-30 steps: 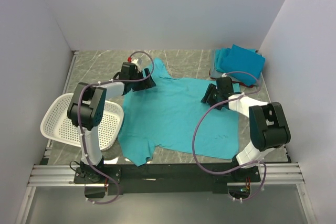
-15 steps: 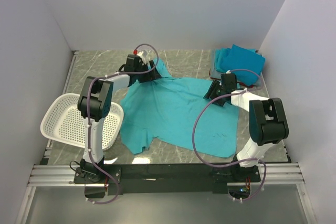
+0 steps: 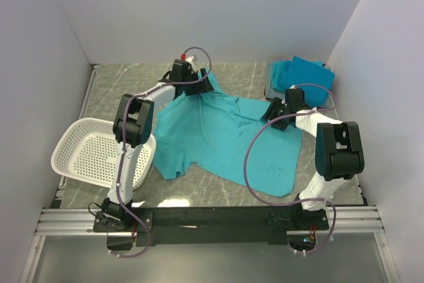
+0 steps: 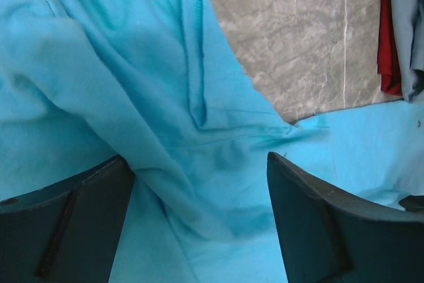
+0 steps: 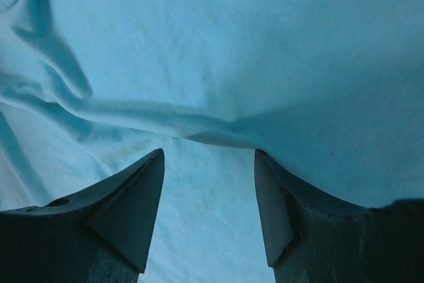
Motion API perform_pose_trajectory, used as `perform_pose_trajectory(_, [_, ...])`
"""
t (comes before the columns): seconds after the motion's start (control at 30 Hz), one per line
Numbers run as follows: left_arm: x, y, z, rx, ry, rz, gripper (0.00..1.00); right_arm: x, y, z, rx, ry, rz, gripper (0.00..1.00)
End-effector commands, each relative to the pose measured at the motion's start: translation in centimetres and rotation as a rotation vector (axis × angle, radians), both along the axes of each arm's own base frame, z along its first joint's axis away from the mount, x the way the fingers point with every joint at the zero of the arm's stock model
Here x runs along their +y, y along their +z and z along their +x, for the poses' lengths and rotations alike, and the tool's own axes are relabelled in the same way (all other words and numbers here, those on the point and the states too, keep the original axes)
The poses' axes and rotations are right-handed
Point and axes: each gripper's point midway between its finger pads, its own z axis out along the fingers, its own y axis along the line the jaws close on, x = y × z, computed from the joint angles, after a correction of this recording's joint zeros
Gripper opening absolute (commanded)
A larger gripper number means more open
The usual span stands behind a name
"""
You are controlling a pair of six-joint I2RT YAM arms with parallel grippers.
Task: Fold and stack the t-shirts
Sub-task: Fold the tshirt
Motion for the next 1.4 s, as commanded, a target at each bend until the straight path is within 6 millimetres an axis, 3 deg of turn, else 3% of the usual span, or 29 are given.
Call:
perform_pose_trajectory(0.0, [-1.5, 3.8, 0.6, -0.087, -0.009, 0.026, 0.85, -0.7, 2.5, 1.7, -0.068, 0.015, -0.04, 0.63])
perform_pose_trajectory(0.13, [-1.7, 7.6, -0.3, -0.163, -0.003, 0.028, 0.86, -0.3, 5.9, 1.7, -0.16, 0.032, -0.03, 0.61])
perform_pose_trajectory(0.17, [-1.4, 10.2, -0.7, -0.204, 0.004, 0.014, 0.87, 0.0, 6.8, 1.8, -0.193, 0.039, -0.016, 0.61])
perform_pose_trajectory(0.23, [-0.2, 9.8, -2.2, -0.199, 0.028, 0.033, 0.87, 0.7, 8.3, 1.2, -0.244, 0.057, -0.004, 0.61])
perform_pose_trajectory(0.27, [0.0, 12.7, -2.6, -0.263, 0.037, 0.009, 0.87, 1.2, 8.8, 1.1, -0.264, 0.061, 0.004, 0.61])
perform_pose_trajectory(0.3, [0.8, 11.1, -3.9, -0.23, 0.044, 0.027, 0.87, 2.1, 9.1, 0.7, -0.276, 0.082, 0.007, 0.61])
perform_pose_trajectory(0.33, [1.2, 11.2, -4.5, -0.235, 0.052, 0.027, 0.88, 2.8, 9.6, 0.3, -0.29, 0.095, 0.01, 0.61])
perform_pose_trajectory(0.37, [1.6, 13.1, -5.1, -0.276, 0.067, 0.012, 0.88, 3.3, 9.7, 0.0, -0.294, 0.102, 0.011, 0.61])
perform_pose_trajectory(0.4, [2.3, 11.3, -6.3, -0.241, 0.073, 0.028, 0.88, 3.9, 9.8, -0.2, -0.3, 0.111, 0.008, 0.61])
perform_pose_trajectory(0.47, [3.1, 12.0, -7.5, -0.255, 0.091, 0.03, 0.88, 6.1, 9.9, -0.9, -0.306, 0.156, 0.013, 0.61])
perform_pose_trajectory(0.5, [3.6, 10.4, -8.5, -0.226, 0.094, 0.044, 0.88, 7.0, 9.8, -1.3, -0.304, 0.174, 0.017, 0.61])
perform_pose_trajectory(0.57, [4.3, 10.2, -9.5, -0.224, 0.103, 0.044, 0.89, 9.1, 9.5, -2.0, -0.303, 0.219, 0.036, 0.61])
perform_pose_trajectory(0.6, [4.8, 8.7, -10.4, -0.197, 0.108, 0.05, 0.89, 9.8, 9.4, -2.2, -0.304, 0.232, 0.045, 0.61])
perform_pose_trajectory(0.67, [5.4, 7.8, -11.2, -0.176, 0.128, 0.05, 0.9, 11.2, 8.4, -2.8, -0.281, 0.26, 0.063, 0.61])
perform_pose_trajectory(0.7, [6.0, 6.1, -12.2, -0.137, 0.141, 0.056, 0.9, 11.6, 7.9, -3.2, -0.264, 0.267, 0.063, 0.61])
perform_pose_trajectory(0.73, [6.3, 5.8, -12.2, -0.139, 0.15, 0.047, 0.9, 11.9, 6.8, -3.5, -0.236, 0.275, 0.061, 0.61])
perform_pose_trajectory(0.77, [6.5, 5.3, -12.5, -0.131, 0.154, 0.044, 0.9, 12.5, 6.9, -3.3, -0.254, 0.283, 0.072, 0.61])
perform_pose_trajectory(0.8, [6.8, 4.0, -13.3, -0.1, 0.157, 0.046, 0.9, 12.7, 5.9, -3.4, -0.232, 0.287, 0.072, 0.61])
perform_pose_trajectory(0.97, [6.9, 1.1, -13.8, -0.05, 0.148, 0.05, 0.9, 12.7, 3.3, -3.6, -0.157, 0.269, 0.061, 0.61])
perform_pose_trajectory(1.13, [6.5, -0.3, -13.4, -0.026, 0.136, 0.052, 0.9, 12.0, 1.8, -2.5, -0.112, 0.229, 0.032, 0.61])
perform_pose_trajectory(1.37, [5.6, -2.4, -12.6, 0.013, 0.119, 0.043, 0.89, 9.4, 0.1, -2.1, -0.041, 0.16, 0.071, 0.61])
